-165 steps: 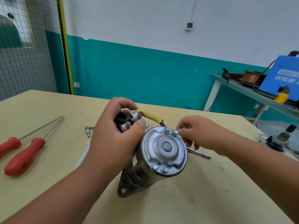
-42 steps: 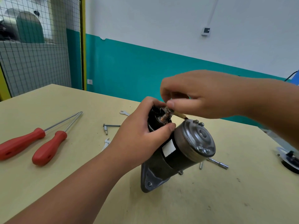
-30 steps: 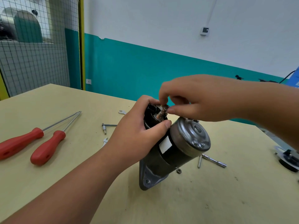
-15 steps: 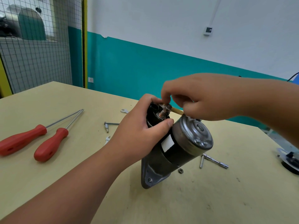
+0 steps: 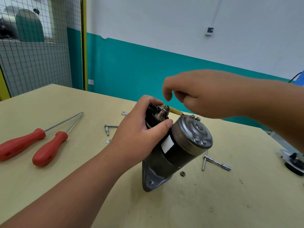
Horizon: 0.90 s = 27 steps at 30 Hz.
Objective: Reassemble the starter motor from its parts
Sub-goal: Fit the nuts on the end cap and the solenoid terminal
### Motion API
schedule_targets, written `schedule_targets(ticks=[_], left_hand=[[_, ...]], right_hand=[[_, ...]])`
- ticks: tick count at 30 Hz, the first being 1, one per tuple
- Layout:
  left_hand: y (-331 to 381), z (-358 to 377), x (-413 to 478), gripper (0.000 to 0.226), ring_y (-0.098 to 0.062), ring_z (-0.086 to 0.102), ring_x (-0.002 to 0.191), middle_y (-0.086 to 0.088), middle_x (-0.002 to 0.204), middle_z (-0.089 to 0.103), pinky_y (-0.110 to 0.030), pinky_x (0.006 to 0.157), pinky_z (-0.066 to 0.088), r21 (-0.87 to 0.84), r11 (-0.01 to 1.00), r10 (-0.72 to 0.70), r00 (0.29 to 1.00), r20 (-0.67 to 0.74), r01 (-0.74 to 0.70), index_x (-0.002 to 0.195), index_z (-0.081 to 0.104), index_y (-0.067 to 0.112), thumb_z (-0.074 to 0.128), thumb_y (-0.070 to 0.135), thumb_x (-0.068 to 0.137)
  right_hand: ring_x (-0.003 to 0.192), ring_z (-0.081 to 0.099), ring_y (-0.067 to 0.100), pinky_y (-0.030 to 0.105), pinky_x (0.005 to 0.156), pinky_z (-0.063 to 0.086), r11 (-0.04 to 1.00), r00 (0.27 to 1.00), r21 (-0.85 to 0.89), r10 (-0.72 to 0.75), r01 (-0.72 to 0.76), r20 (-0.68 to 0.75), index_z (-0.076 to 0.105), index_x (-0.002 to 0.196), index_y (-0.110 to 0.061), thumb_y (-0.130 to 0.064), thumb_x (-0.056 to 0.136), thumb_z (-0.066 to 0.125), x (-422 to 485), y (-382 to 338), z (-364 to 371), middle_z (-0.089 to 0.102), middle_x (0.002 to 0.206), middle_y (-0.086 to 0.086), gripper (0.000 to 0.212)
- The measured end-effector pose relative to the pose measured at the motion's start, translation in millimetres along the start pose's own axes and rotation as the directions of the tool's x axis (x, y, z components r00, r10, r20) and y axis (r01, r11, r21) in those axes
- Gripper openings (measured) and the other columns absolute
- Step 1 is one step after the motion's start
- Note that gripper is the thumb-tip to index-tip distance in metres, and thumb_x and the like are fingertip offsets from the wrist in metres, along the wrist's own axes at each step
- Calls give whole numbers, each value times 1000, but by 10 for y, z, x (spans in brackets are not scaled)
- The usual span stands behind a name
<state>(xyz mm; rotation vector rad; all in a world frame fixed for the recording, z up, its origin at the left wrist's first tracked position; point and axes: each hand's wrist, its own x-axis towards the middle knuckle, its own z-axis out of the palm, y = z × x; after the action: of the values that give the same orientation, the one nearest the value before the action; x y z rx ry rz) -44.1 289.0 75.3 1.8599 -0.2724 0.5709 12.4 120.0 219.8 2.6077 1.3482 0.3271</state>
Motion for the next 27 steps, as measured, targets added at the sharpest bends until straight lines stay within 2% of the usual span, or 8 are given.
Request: schedule_targets(ticks=[4, 6, 8, 12, 15, 17, 22, 27], left_hand=[[-1, -14, -2, 34, 5, 63, 103, 31, 109, 63, -23, 88, 51, -21, 1000, 1, 1000, -2, -1, 115, 54, 42, 65, 51, 84], [-1, -14, 5, 35, 6, 62, 103, 32, 109, 62, -22, 87, 50, -20, 1000, 10, 1000, 1, -10, 116, 54, 42, 65, 51, 84], [4, -8, 7, 34, 5, 63, 102, 31, 107, 63, -23, 85, 48, -24, 1000, 13, 1000, 6, -13, 115, 54, 43, 66, 50, 85], [-1, -9, 10, 31, 0, 65, 97, 25, 102, 65, -27, 81, 49, -43, 999, 23, 1000, 17, -22, 112, 53, 45, 67, 51, 85], [0, -27, 7, 35, 2, 65, 99, 26, 105, 66, -16, 78, 48, -51, 998, 31, 999, 27, -29, 112, 53, 47, 64, 61, 81], [-2, -33, 7, 32, 4, 65, 102, 28, 108, 66, -8, 75, 45, -50, 998, 32, 999, 39, -30, 113, 53, 48, 67, 58, 85], [-11, -26, 0, 29, 5, 63, 101, 30, 108, 64, -7, 75, 44, -36, 998, 54, 997, 48, -53, 111, 51, 50, 66, 57, 87], [-7, -25, -1, 27, 9, 62, 101, 33, 107, 63, -4, 73, 43, -30, 998, 61, 997, 46, -59, 110, 50, 52, 67, 54, 89]], right_hand=[[73, 50, 6, 36, 59, 37, 999, 990, -37, 13, -8, 139, 49, 82, -36, -15, 83, 49, 11, -25, 48, 56, 79, -10, 21], [77, 51, 1, 34, 57, 33, 999, 997, 24, 19, -21, 73, 48, 87, -40, -28, 82, 44, 4, -17, 62, 57, 86, -20, 13], [79, 52, 1, 34, 58, 36, 994, 1000, 112, 5, -8, 26, 45, 94, -45, -36, 90, 48, 1, 0, 73, 58, 84, -17, 10], [79, 52, 8, 34, 60, 38, 991, 994, 109, -86, 78, 68, 42, 92, -42, -39, 101, 49, 29, -14, 74, 57, 81, -11, 12], [77, 52, 5, 34, 64, 39, 994, 990, 24, -108, 106, 96, 41, 88, -38, -58, 98, 33, 63, -19, 70, 53, 80, -13, 23], [74, 51, 3, 34, 63, 37, 992, 990, -51, -114, 118, 87, 41, 84, -37, -64, 95, 28, 74, -4, 66, 52, 77, -13, 32], [82, 49, -2, 29, 59, 32, 990, 991, -50, -129, 131, 46, 39, 87, -41, -61, 91, 33, 69, 5, 68, 51, 80, -15, 22], [69, 51, -2, 30, 56, 29, 989, 996, -114, -94, 94, 9, 42, 78, -37, -66, 91, 26, 89, -6, 73, 51, 69, -12, 36]])
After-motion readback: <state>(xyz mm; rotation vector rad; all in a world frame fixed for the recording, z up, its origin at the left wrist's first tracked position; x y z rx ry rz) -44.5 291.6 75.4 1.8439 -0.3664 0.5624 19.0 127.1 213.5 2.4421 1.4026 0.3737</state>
